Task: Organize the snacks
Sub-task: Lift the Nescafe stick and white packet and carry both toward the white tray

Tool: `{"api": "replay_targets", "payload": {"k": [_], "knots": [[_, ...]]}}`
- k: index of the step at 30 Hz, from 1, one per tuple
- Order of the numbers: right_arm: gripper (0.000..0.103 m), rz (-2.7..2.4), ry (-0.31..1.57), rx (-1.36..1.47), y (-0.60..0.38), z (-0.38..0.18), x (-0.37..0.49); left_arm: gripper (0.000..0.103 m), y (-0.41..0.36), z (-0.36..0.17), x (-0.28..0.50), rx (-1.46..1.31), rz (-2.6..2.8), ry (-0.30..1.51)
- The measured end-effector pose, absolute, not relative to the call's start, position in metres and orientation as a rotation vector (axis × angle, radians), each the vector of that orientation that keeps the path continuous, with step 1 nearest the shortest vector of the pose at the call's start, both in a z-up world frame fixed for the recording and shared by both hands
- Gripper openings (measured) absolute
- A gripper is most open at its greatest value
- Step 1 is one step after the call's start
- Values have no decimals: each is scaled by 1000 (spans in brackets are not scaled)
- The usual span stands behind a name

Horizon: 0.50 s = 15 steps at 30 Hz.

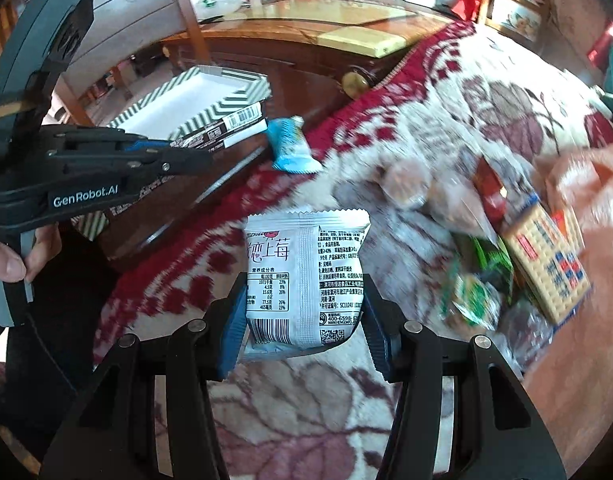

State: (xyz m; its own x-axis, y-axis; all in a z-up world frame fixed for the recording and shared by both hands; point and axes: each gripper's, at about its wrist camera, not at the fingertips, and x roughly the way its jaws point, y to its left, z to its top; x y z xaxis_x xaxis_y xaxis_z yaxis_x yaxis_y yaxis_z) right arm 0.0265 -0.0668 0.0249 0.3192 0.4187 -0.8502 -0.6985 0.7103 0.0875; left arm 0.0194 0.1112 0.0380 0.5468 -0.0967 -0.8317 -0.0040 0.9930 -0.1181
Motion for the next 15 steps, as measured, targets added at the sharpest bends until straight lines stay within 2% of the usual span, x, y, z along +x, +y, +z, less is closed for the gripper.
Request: {"api": "replay_targets", "payload": {"k": [15], "knots": [[52, 844, 970, -376, 0, 42, 26, 11, 186, 40, -10, -186, 101, 965]]}}
